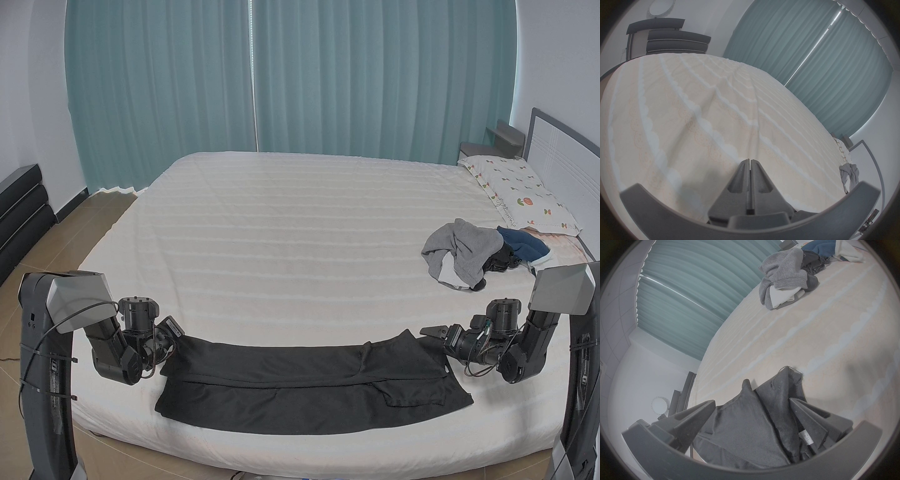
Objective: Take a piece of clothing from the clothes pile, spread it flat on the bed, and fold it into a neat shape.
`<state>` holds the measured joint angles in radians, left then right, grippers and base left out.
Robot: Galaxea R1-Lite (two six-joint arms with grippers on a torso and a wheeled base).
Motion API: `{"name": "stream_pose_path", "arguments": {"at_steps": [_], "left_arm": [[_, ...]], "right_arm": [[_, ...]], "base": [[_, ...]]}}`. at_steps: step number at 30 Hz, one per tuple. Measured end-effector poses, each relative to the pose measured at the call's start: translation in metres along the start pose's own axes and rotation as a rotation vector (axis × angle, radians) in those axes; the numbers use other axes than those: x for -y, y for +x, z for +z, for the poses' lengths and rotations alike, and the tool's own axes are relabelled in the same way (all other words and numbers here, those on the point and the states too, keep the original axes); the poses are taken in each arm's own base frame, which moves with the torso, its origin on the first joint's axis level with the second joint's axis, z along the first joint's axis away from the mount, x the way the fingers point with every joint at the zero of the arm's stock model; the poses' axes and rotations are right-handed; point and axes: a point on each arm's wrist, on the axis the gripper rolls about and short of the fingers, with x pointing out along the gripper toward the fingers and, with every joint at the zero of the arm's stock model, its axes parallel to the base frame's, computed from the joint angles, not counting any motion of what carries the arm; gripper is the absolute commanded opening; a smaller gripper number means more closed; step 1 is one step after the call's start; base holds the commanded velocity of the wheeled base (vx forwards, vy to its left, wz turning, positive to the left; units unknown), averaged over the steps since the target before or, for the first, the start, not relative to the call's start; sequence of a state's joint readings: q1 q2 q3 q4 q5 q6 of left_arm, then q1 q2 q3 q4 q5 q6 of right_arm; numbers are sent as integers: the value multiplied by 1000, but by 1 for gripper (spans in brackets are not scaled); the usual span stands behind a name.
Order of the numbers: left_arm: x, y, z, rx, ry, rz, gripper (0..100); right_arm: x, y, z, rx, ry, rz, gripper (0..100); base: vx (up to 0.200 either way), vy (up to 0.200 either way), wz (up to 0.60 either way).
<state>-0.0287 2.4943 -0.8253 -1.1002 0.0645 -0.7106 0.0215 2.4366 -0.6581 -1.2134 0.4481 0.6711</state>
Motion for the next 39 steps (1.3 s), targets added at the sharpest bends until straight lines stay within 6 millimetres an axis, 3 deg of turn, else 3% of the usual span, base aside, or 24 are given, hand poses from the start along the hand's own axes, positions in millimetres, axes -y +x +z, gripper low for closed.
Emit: {"name": "stream_pose_path", "arguments": {"at_steps": [27,28,39], "left_arm": [[-3,0,-2,13,-6,29,0],[-2,0,-2,12,-6,29,0],[-7,-2,-3,4,-9,43,0]], "right_arm": [[7,20,14,34,-43,-30,100],[7,21,13,32,-43,-31,0],[12,20,16,48,-51,-51,0]], "base": [[0,0,0],[0,0,0],[0,0,0]]}}
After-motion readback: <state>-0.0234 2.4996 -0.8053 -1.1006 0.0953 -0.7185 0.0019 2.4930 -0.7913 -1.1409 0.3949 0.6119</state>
